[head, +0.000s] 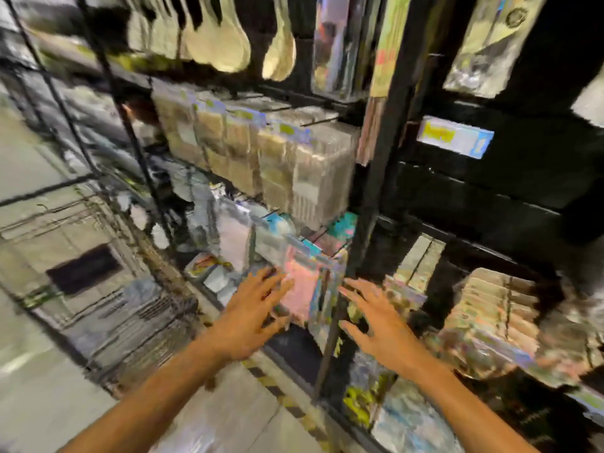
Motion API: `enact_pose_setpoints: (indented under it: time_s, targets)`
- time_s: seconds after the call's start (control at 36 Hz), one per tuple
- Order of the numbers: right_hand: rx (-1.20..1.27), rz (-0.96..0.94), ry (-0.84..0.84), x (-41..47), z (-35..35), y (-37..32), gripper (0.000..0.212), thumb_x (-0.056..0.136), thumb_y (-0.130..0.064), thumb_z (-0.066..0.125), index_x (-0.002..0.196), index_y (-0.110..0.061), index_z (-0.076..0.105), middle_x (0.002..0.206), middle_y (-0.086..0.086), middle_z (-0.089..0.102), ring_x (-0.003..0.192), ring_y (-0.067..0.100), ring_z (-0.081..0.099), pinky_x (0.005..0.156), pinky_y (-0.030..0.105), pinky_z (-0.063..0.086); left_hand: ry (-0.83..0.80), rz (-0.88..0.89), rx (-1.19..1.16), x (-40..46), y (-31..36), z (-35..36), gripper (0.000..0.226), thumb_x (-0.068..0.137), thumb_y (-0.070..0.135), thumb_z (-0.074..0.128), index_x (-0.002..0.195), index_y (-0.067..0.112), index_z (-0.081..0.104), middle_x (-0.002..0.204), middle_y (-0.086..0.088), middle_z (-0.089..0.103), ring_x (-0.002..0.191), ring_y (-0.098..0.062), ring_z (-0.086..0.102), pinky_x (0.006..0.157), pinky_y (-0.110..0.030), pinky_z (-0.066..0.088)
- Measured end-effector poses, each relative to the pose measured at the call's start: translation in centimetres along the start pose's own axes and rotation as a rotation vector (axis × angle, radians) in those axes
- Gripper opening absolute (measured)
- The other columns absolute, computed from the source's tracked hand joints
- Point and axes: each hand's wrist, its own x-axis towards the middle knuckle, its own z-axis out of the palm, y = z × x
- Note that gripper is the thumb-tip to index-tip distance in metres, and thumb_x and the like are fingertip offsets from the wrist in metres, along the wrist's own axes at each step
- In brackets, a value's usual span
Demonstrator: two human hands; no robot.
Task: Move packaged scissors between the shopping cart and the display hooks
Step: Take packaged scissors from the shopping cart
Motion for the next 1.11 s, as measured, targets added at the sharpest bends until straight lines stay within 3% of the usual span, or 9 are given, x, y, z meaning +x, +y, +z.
enact_pose_setpoints:
  time_s: [0.14, 0.28, 0.56, 0.64, 0.72, 0.81, 0.89, 1.0, 1.11]
  targets:
    - [0.022, -0.133, -0.116, 5.4, 6.5, -6.0, 0.063, 0.096, -0.056, 0.052, 0.153, -0.032, 0.035, 0.162, -0.008, 0.025, 0.152, 0.020, 0.019, 0.124, 0.040, 0.021, -0.039, -0.247, 0.067, -9.5, -6.4, -1.6, 0.074, 0.097, 0.070, 0.026, 0.158, 0.028, 0.034, 0.168, 0.001, 0.023, 0.156, -0.027, 0.009, 0.125, -0.051, 0.008]
    - [-0.010, -0.201, -0.358, 9.2, 12.1, -11.5, 0.072, 0.094, -0.067, 0.035, 0.157, -0.036, 0.019, 0.165, -0.010, 0.013, 0.154, 0.017, 0.007, 0.126, 0.036, 0.011, -0.149, -0.482, 0.099, -18.6, -12.2, -1.3, 0.068, 0.098, 0.066, 0.034, 0.159, 0.036, 0.028, 0.169, 0.003, 0.021, 0.157, -0.031, 0.012, 0.122, -0.059, 0.021]
    - [-0.037, -0.294, -0.608, 16.7, 20.7, -17.3, 0.066, 0.099, -0.053, 0.051, 0.156, -0.035, 0.024, 0.163, -0.005, 0.020, 0.152, 0.018, 0.014, 0.123, 0.035, 0.018, -0.190, -0.812, 0.066, -28.6, -17.4, -0.9, 0.068, 0.092, 0.060, 0.043, 0.152, 0.028, 0.037, 0.158, -0.006, 0.043, 0.145, -0.039, 0.039, 0.110, -0.060, 0.042]
    - [-0.041, -0.335, -0.626, 19.8, 23.0, -18.7, 0.073, 0.094, -0.063, 0.048, 0.156, -0.029, 0.028, 0.161, 0.000, 0.027, 0.150, 0.023, 0.022, 0.122, 0.037, 0.024, -0.235, -0.889, 0.070, -29.4, -19.1, -0.6, 0.069, 0.097, 0.065, 0.032, 0.150, 0.023, 0.044, 0.155, -0.009, 0.048, 0.142, -0.041, 0.044, 0.108, -0.061, 0.044]
    - [-0.034, -0.385, -0.630, 23.3, 25.2, -20.3, 0.070, 0.096, -0.054, 0.056, 0.156, -0.027, 0.031, 0.160, 0.000, 0.030, 0.149, 0.022, 0.025, 0.120, 0.033, 0.023, -0.292, -0.935, 0.091, -29.4, -21.8, -0.3, 0.076, 0.100, 0.068, 0.017, 0.148, 0.020, 0.049, 0.152, -0.010, 0.051, 0.138, -0.044, 0.049, 0.108, -0.058, 0.045]
    - [-0.005, -0.394, -0.651, 26.9, 26.9, -21.7, 0.066, 0.099, -0.051, 0.053, 0.156, -0.028, 0.030, 0.162, -0.001, 0.027, 0.151, 0.020, 0.021, 0.122, 0.034, 0.020, -0.342, -0.967, 0.047, -28.4, -24.7, -0.6, 0.091, 0.092, 0.076, 0.002, 0.157, 0.022, 0.035, 0.165, -0.008, 0.032, 0.150, -0.042, 0.029, 0.121, -0.056, 0.028]
    - [0.018, -0.424, -0.682, 31.0, 28.9, -22.2, 0.064, 0.099, -0.047, 0.055, 0.155, -0.028, 0.031, 0.161, -0.001, 0.029, 0.150, 0.019, 0.023, 0.122, 0.032, 0.020, -0.308, -1.001, 0.033, -26.8, -27.6, -0.9, 0.099, 0.088, 0.079, -0.005, 0.157, 0.021, 0.036, 0.165, -0.008, 0.031, 0.152, -0.041, 0.026, 0.122, -0.056, 0.023]
    - [0.033, -0.404, -0.753, 35.9, 31.1, -22.4, 0.065, 0.097, -0.049, 0.057, 0.154, -0.028, 0.033, 0.160, -0.002, 0.032, 0.148, 0.018, 0.024, 0.120, 0.029, 0.020, -0.352, -1.056, -0.046, -24.0, -30.8, -1.3, 0.118, 0.068, 0.086, -0.020, 0.163, 0.025, 0.017, 0.170, -0.005, 0.013, 0.158, -0.032, 0.004, 0.125, -0.046, 0.001]
    - [0.028, -0.409, -0.806, 40.1, 33.0, -22.9, 0.066, 0.097, -0.048, 0.057, 0.155, -0.025, 0.034, 0.160, -0.001, 0.033, 0.148, 0.018, 0.026, 0.118, 0.027, 0.020, -0.366, -1.119, -0.093, -21.5, -34.3, -0.7, 0.128, 0.060, 0.088, -0.027, 0.163, 0.025, 0.015, 0.171, -0.005, 0.009, 0.158, -0.032, 0.002, 0.126, -0.043, -0.003]
